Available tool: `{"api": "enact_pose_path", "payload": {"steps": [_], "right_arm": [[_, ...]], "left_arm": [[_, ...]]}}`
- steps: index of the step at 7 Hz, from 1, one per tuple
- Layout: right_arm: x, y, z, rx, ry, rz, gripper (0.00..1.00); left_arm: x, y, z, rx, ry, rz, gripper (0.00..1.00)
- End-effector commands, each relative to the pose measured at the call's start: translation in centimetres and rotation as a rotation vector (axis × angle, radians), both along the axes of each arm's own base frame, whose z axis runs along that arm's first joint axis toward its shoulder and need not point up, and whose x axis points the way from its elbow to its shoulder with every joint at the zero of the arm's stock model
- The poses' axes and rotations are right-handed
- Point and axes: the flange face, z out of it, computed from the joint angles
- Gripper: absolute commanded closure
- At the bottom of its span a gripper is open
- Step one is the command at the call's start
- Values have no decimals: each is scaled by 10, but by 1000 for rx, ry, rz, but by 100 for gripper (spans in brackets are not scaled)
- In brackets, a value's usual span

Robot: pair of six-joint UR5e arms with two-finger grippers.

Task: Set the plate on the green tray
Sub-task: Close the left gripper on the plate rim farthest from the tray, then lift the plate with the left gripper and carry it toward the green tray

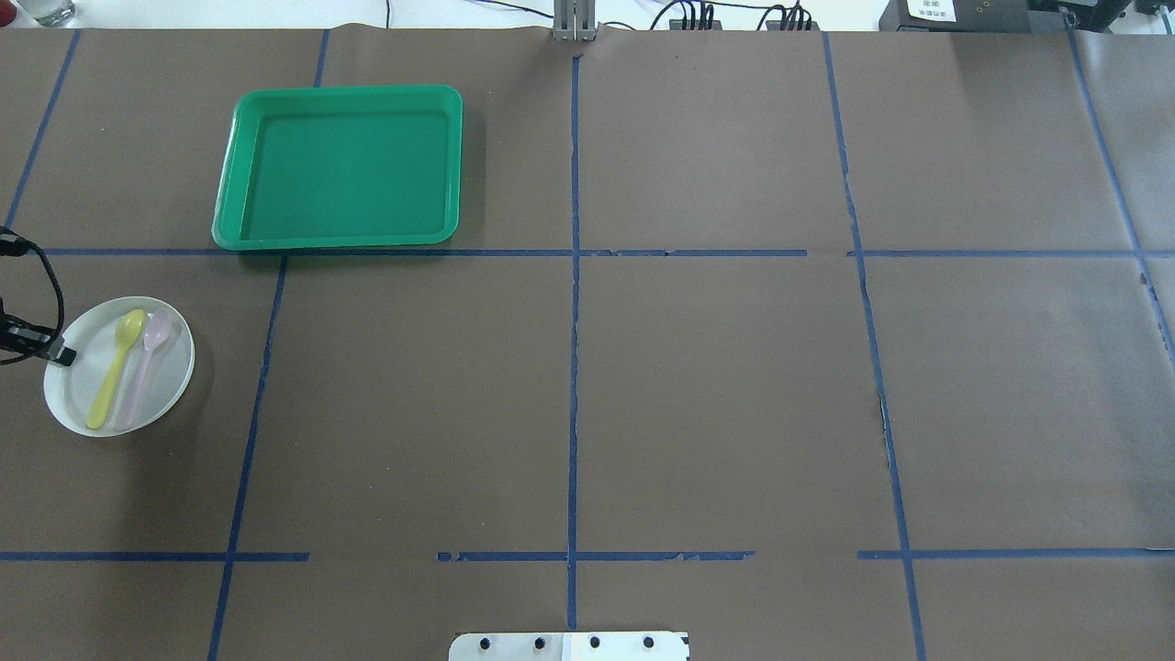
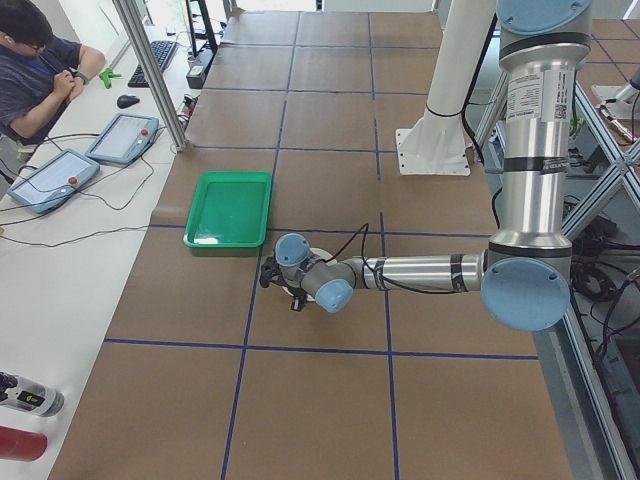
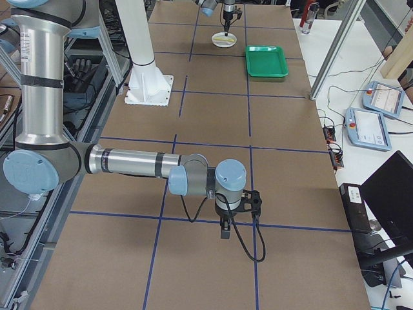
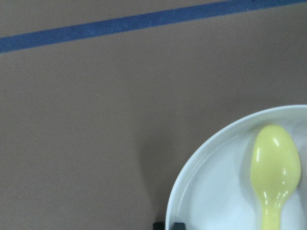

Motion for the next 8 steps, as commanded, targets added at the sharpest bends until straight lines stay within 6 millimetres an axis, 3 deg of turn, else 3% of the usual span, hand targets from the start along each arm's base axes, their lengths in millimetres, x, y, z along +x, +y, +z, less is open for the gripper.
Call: {"api": "enact_pose_path", "payload": {"steps": [1,3,6,8], "right_arm": [[0,0,-1,2,0,0,0],[0,0,0,0,0,0,0],[0,0,0,0,0,0,0],[0,0,-1,2,0,0,0]], "left_arm": [[-14,-3,-6,-9,23,-13,100],[-46,-7,-9,-50,93,-39,100],[-65,-2,-19,-139,235,5,100],[-99,-17,-30,-204,278,-56,100]]}}
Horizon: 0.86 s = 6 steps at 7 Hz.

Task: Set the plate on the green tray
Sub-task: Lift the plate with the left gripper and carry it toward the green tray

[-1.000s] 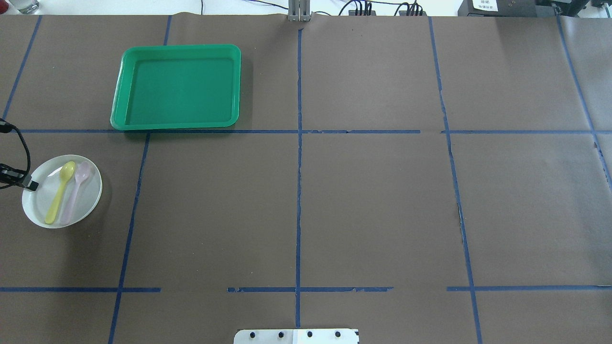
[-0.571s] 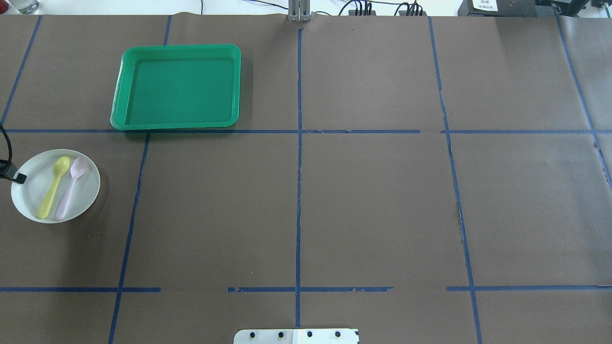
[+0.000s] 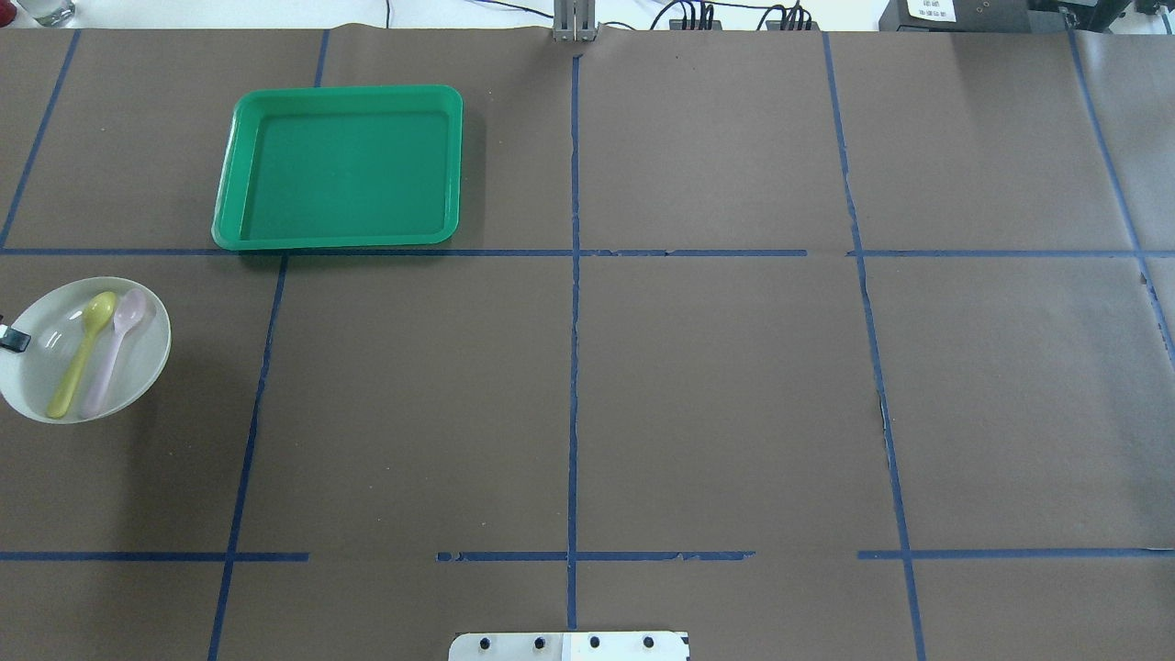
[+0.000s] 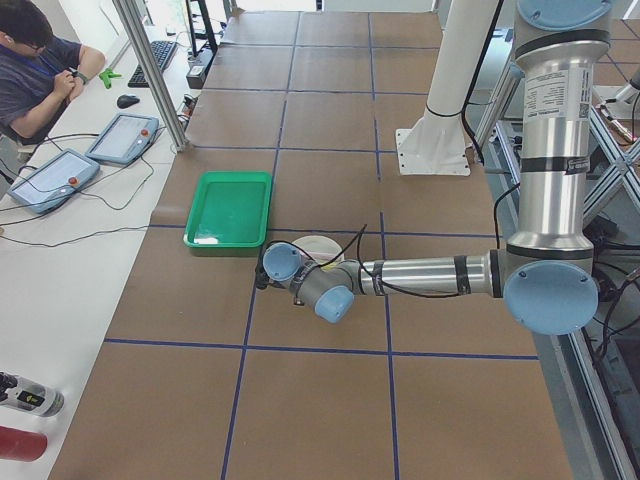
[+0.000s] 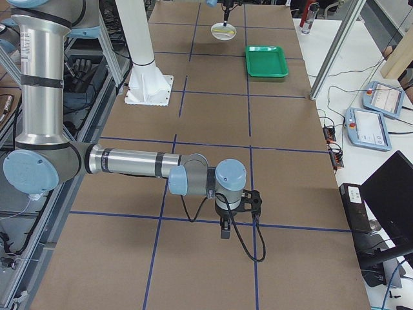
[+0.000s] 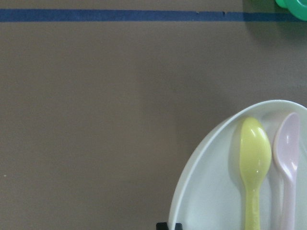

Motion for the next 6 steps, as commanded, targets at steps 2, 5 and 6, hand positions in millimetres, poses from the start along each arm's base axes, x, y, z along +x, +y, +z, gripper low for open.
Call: {"api": "enact_pose_path", "payload": {"steps": [2,5,6], "right_arm": [[0,0,0,1,0,0,0],[0,1,1,-2,0,0,0],[0,0,0,1,0,0,0]], "left_arm": [[0,-95,-94,-143,14,-101,100],[52,-155,-151,-320,-72,-290,100],[73,-159,-148,-333,-62,-371,100]]}}
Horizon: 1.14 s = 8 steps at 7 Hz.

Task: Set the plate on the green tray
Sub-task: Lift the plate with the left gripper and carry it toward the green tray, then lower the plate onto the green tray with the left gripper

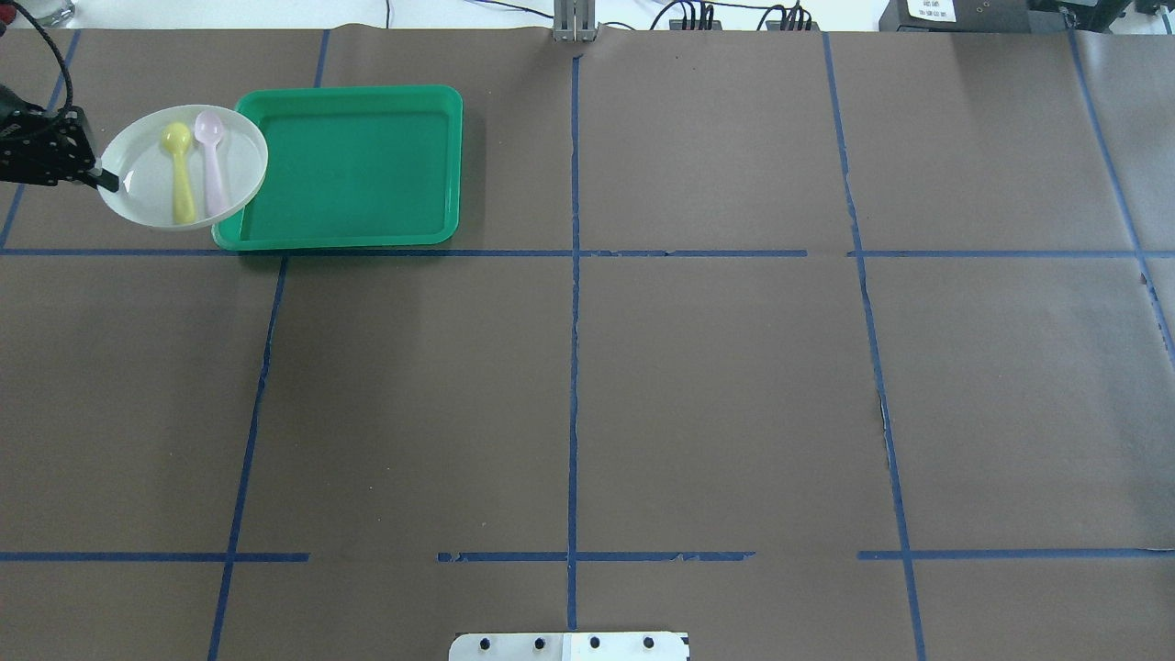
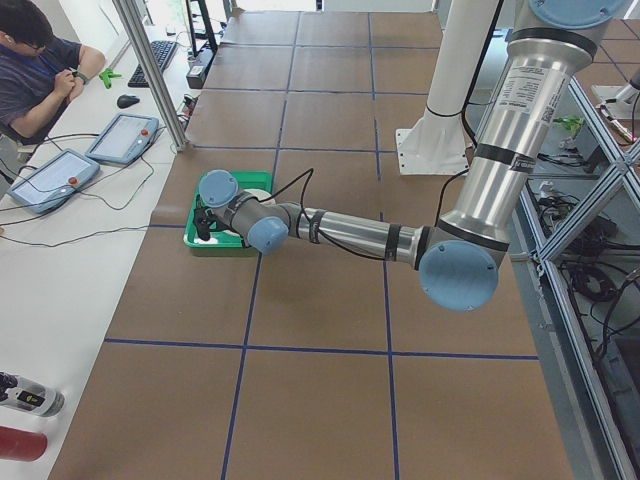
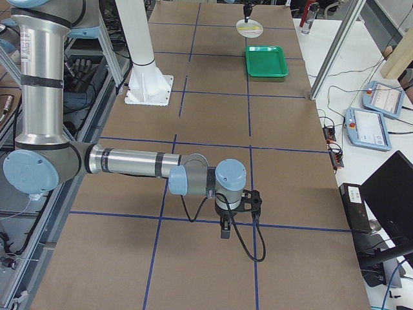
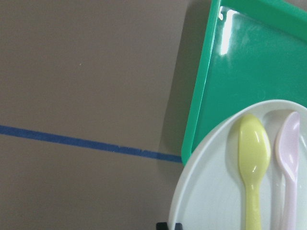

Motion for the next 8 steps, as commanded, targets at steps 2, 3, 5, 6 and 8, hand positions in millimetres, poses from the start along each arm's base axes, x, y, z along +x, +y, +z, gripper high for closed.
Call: {"api": "enact_pose_path", "payload": {"steps": [2,3,5,6,8], "right_arm": [[0,1,1,-2,0,0,0],[0,1,1,-2,0,0,0],[0,1,1,-2,0,0,0],[0,1,1,-2,0,0,0],[0,1,1,-2,0,0,0]], "left_arm": [[82,-18,-1,-84,25,-289,100],[101,-29,-9,-147,52,-369,100],[145,-26,-4,-177,102,-378,100],[170,-23,-4,-177,92,-357,100],[183,-17,-3,-172,87,-348,100]]}}
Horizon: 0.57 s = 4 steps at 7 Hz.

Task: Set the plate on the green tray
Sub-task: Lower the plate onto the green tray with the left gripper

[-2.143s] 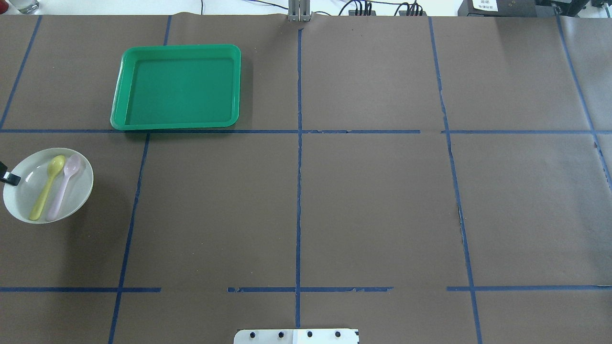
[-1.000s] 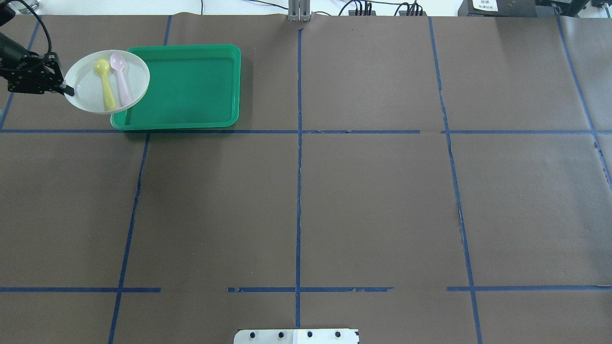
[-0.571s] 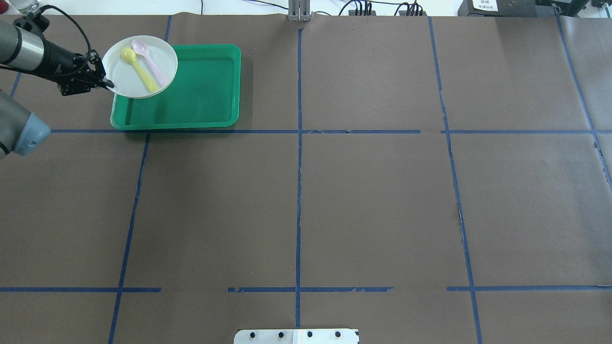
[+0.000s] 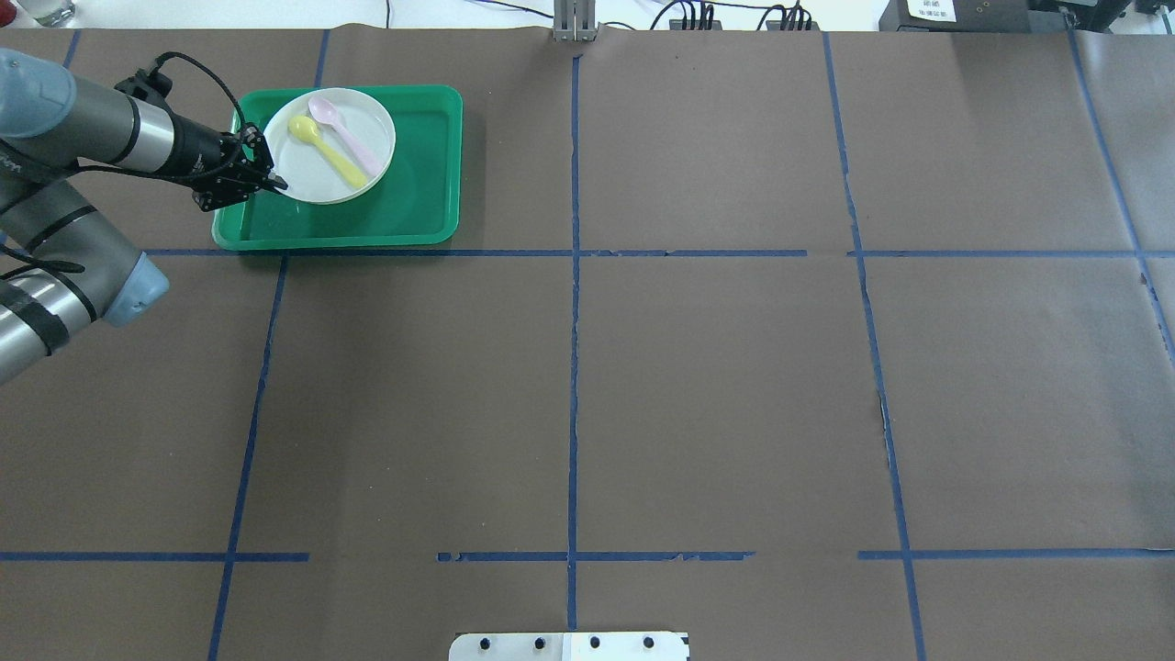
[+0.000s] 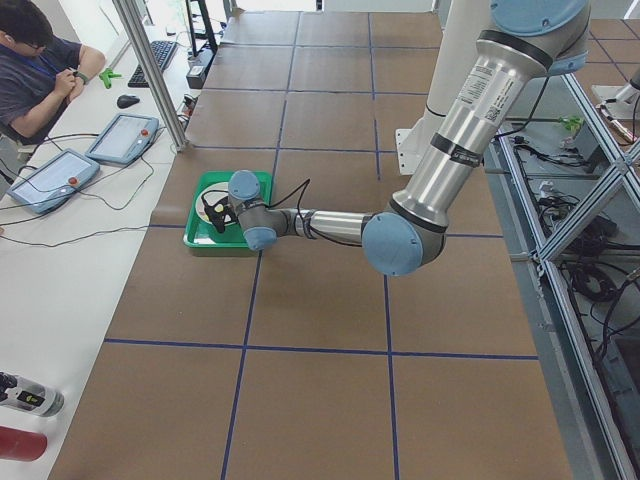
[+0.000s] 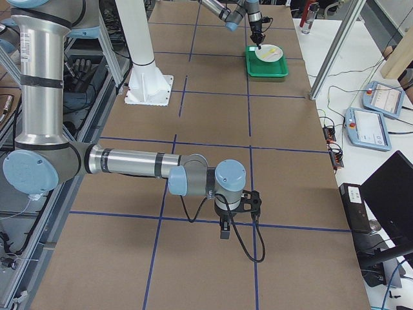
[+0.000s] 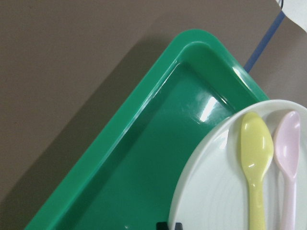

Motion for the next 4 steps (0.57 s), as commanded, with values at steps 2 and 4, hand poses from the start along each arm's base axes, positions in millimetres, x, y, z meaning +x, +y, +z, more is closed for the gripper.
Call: {"api": "enact_pose_path", "payload": {"steps": [2,4], "right_arm": [[0,0,0,0,0,0,0],[0,-1,-1,1,0,0,0]], "left_arm": [[11,4,2,10,-7,12,1],[9,5,4,12,-11,6,0]]}}
